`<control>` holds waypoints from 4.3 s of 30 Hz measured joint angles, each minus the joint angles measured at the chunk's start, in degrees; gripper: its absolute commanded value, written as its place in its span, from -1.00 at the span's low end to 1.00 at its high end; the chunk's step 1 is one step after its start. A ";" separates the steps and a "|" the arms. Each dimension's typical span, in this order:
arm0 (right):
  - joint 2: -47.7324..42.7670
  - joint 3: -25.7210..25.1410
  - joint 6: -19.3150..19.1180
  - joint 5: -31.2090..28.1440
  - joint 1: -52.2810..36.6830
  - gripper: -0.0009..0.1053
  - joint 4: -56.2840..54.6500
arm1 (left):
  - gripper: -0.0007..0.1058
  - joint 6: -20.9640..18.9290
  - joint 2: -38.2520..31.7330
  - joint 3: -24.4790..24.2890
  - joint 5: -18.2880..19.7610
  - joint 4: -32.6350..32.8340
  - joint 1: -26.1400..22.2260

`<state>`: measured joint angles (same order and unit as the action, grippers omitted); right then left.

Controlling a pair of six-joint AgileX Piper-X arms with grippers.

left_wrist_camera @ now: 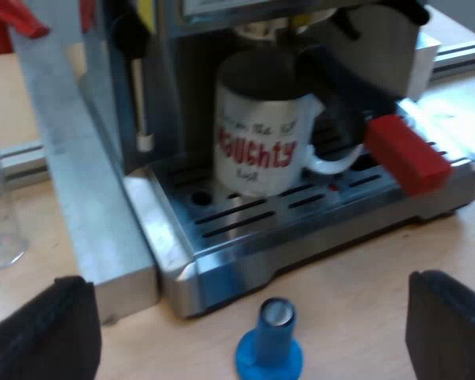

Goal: Remove mug from coffee machine

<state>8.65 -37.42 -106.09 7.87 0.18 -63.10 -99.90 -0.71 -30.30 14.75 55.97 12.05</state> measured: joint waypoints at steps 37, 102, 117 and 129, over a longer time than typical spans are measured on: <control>22.89 7.29 -2.71 -5.35 38.31 0.00 36.76 | 0.51 2.22 9.76 18.29 13.01 -33.04 10.87; 76.93 16.37 4.16 -12.43 44.06 0.22 109.73 | 0.51 2.22 9.76 20.19 13.01 -33.07 10.87; 88.43 7.58 1.60 -10.88 44.06 0.22 113.94 | 0.51 2.22 9.76 20.19 13.01 -33.07 10.87; 91.60 4.35 1.60 -10.88 44.06 0.22 113.94 | 0.51 2.22 9.76 20.19 13.01 -33.07 10.87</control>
<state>100.25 -33.07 -104.48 -3.01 44.24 50.84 -97.68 9.05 -10.11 27.76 22.91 22.92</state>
